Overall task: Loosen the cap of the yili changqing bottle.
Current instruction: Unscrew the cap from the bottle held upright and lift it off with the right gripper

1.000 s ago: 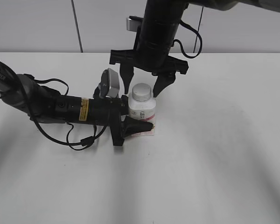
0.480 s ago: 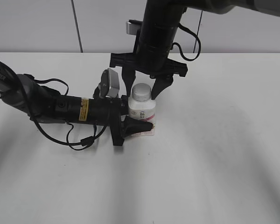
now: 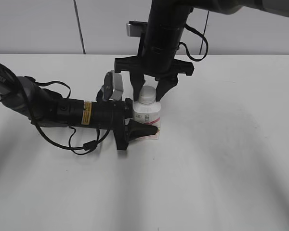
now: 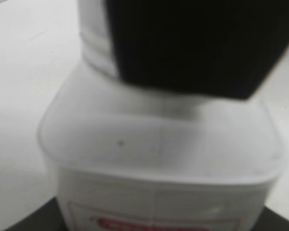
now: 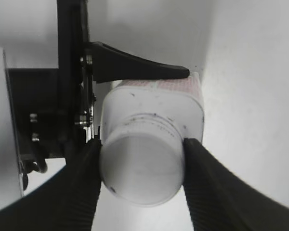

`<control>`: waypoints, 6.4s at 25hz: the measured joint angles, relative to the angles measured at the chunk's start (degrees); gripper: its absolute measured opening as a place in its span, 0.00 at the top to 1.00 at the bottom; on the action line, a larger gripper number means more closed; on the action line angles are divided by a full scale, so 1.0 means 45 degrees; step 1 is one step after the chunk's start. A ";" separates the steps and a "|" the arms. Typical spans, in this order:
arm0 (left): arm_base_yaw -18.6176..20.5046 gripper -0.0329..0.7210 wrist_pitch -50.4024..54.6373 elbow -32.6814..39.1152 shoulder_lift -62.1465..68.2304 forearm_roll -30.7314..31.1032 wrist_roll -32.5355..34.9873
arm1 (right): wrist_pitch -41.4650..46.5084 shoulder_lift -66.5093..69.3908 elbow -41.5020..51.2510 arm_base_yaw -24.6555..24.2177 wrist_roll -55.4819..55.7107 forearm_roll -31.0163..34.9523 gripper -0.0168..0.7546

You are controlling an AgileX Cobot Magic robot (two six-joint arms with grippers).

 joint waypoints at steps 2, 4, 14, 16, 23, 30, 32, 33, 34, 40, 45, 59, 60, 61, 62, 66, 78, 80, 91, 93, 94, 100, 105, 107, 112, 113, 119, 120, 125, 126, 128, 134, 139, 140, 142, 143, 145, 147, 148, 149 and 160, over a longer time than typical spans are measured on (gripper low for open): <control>0.0000 0.46 0.0014 0.0000 0.0000 -0.0010 0.0000 | 0.0000 0.0000 0.0000 0.0000 -0.1089 -0.0004 0.45; 0.0000 0.46 0.0014 0.0000 0.0000 -0.0010 0.0000 | 0.0000 0.0000 0.0000 0.0000 -0.2648 -0.0020 0.45; 0.0000 0.46 0.0002 0.0000 0.0000 -0.0010 0.0000 | 0.0000 0.0000 0.0000 -0.0012 -1.0458 -0.0046 0.46; 0.0000 0.46 0.0002 0.0000 0.0000 0.0001 0.0012 | 0.0000 0.0000 0.0000 -0.0012 -1.1824 -0.0046 0.46; 0.0000 0.46 -0.0007 0.0000 0.0000 0.0013 0.0041 | -0.0012 0.0000 0.0000 -0.0012 -1.4992 -0.0094 0.46; 0.0000 0.46 -0.0007 0.0000 0.0000 0.0024 0.0052 | -0.0036 0.0000 0.0000 -0.0012 -1.7914 -0.0094 0.47; 0.0000 0.46 -0.0007 0.0000 0.0000 0.0024 0.0065 | -0.0036 0.0000 0.0000 -0.0012 -1.8635 -0.0094 0.47; 0.0000 0.46 -0.0007 0.0000 0.0000 0.0024 0.0076 | -0.0036 0.0000 0.0000 -0.0012 -1.8876 -0.0094 0.47; 0.0000 0.46 -0.0007 0.0000 0.0000 0.0024 0.0089 | -0.0036 0.0000 0.0000 -0.0012 -1.9071 -0.0094 0.47; 0.0000 0.46 -0.0011 0.0000 0.0000 0.0024 0.0089 | -0.0045 0.0000 0.0000 -0.0012 -1.9312 -0.0083 0.47; 0.0000 0.46 -0.0021 0.0000 0.0000 0.0035 0.0089 | -0.0049 0.0000 0.0000 -0.0012 -1.9325 -0.0070 0.47; 0.0000 0.46 -0.0021 0.0000 0.0000 0.0035 0.0089 | -0.0061 0.0000 0.0000 -0.0012 -1.9343 -0.0032 0.46; 0.0000 0.46 -0.0021 0.0000 0.0000 0.0035 0.0089 | -0.0061 0.0000 0.0000 -0.0012 -1.9356 -0.0032 0.45; 0.0000 0.46 -0.0021 0.0000 0.0000 0.0035 0.0089 | -0.0061 0.0000 0.0000 -0.0012 -1.9356 -0.0032 0.45; 0.0000 0.46 -0.0021 0.0000 0.0000 0.0035 0.0089 | -0.0074 0.0000 0.0000 -0.0012 -1.9374 -0.0010 0.44; 0.0000 0.46 -0.0021 0.0000 0.0000 0.0022 0.0089 | -0.0099 0.0000 0.0000 -0.0012 -1.9374 0.0155 0.38; 0.0000 0.46 -0.0009 0.0000 0.0000 0.0010 0.0066 | -0.0087 -0.0187 0.0000 0.0000 -1.9368 0.0340 0.31; 0.0000 0.46 0.0002 0.0000 0.0000 -0.0001 0.0054 | -0.0087 -0.0342 0.0000 0.0000 -1.9280 0.0340 0.31; 0.0000 0.46 0.0000 0.0000 0.0000 -0.0001 0.0044 | -0.0075 -0.1155 0.0000 0.0000 -1.6534 0.0309 0.31; 0.0000 0.46 0.0000 0.0000 0.0000 -0.0001 0.0044 | -0.0075 -0.1236 0.0000 0.0000 -1.5114 0.0310 0.31; 0.0000 0.46 0.0000 0.0000 0.0000 -0.0001 0.0044 | -0.0075 -0.1236 0.0000 0.0000 -1.4189 0.0310 0.31; 0.0000 0.46 0.0000 0.0000 0.0000 -0.0001 0.0044 | -0.0064 -0.1236 0.0000 0.0000 -0.9262 -0.0228 0.31; 0.0000 0.46 0.0000 0.0000 0.0000 -0.0001 0.0044 | -0.0052 -0.1236 0.0000 0.0000 -0.5410 -0.0879 0.31; 0.0000 0.46 0.0000 0.0000 0.0000 -0.0013 0.0044 | -0.0052 -0.1236 0.0000 0.0000 -0.4216 -0.0894 0.31; 0.0000 0.46 0.0000 0.0000 0.0000 -0.0013 0.0044 | -0.0052 -0.1236 0.0000 0.0000 -0.2344 -0.0430 0.31; 0.0000 0.46 0.0000 0.0000 0.0000 -0.0013 0.0044 | -0.0052 -0.1236 0.0000 0.0000 -0.2117 -0.0319 0.31; 0.0000 0.46 0.0004 0.0000 0.0000 -0.0060 0.0044 | -0.0044 -0.1236 0.0000 0.0000 -0.0954 -0.0191 0.31; 0.0000 0.46 0.0015 0.0000 0.0000 -0.0058 0.0044 | -0.0044 -0.1236 0.0000 0.0000 -0.0836 -0.0191 0.31; 0.0000 0.46 0.0015 0.0000 0.0000 -0.0058 0.0044 | -0.0044 -0.1236 0.0000 0.0000 -0.0177 -0.0191 0.31; 0.0000 0.46 0.0027 0.0000 0.0000 -0.0062 0.0044 | -0.0044 -0.1236 0.0000 0.0000 -0.0119 -0.0191 0.31; 0.0000 0.46 0.0027 0.0000 0.0000 -0.0074 0.0044 | -0.0044 -0.1162 0.0000 0.0000 -0.0047 -0.0191 0.31; 0.0000 0.46 0.0039 0.0000 0.0000 -0.0088 0.0039 | -0.0044 -0.0651 0.0000 0.0000 0.0008 -0.0123 0.31; 0.0000 0.46 0.0039 0.0000 0.0000 -0.0102 0.0039 | -0.0044 -0.0651 0.0000 0.0000 0.0026 -0.0123 0.31; 0.0000 0.46 0.0039 0.0000 0.0000 -0.0102 0.0039 | -0.0044 -0.0651 0.0000 0.0000 0.0026 -0.0123 0.31; 0.0000 0.46 0.0039 0.0000 0.0000 -0.0116 0.0039 | -0.0044 -0.0631 0.0000 0.0000 0.0026 -0.0123 0.31; 0.0000 0.46 0.0039 0.0000 0.0000 -0.0116 0.0039 | -0.0044 -0.0604 0.0000 0.0000 0.0026 -0.0123 0.31; 0.0000 0.46 0.0039 0.0000 0.0000 -0.0116 0.0039 | -0.0044 -0.0446 0.0000 0.0000 0.0026 -0.0123 0.31; 0.0000 0.46 0.0039 0.0000 0.0000 -0.0116 0.0039 | -0.0044 -0.0268 0.0000 0.0000 0.0026 -0.0112 0.31; 0.0000 0.46 0.0039 0.0000 0.0000 -0.0116 0.0039 | -0.0044 -0.0180 0.0000 0.0000 0.0026 -0.0096 0.31; 0.0000 0.46 0.0039 0.0000 0.0000 -0.0116 0.0039 | -0.0044 -0.0092 0.0000 0.0000 0.0046 -0.0068 0.31; 0.0000 0.46 0.0051 0.0000 0.0000 -0.0167 0.0039 | -0.0044 0.0008 0.0000 0.0000 0.0046 -0.0054 0.40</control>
